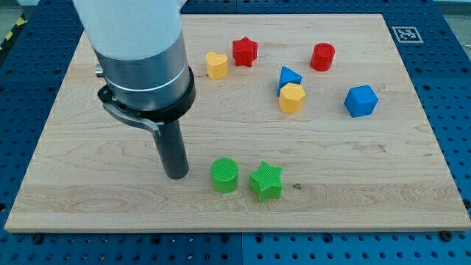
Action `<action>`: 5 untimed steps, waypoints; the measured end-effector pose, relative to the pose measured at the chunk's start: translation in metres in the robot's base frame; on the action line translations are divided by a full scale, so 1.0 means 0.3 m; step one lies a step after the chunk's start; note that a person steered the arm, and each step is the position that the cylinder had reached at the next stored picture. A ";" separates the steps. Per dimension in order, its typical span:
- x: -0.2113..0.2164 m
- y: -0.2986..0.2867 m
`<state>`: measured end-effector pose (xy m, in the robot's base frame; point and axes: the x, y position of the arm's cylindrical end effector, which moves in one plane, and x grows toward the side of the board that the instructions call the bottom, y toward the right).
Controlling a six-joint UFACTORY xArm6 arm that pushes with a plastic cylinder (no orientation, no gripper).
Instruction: Move the green circle along with green star a bit right
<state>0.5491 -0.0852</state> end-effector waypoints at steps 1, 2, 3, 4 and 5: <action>0.000 0.059; 0.023 0.122; 0.049 0.152; 0.049 0.206; 0.049 0.231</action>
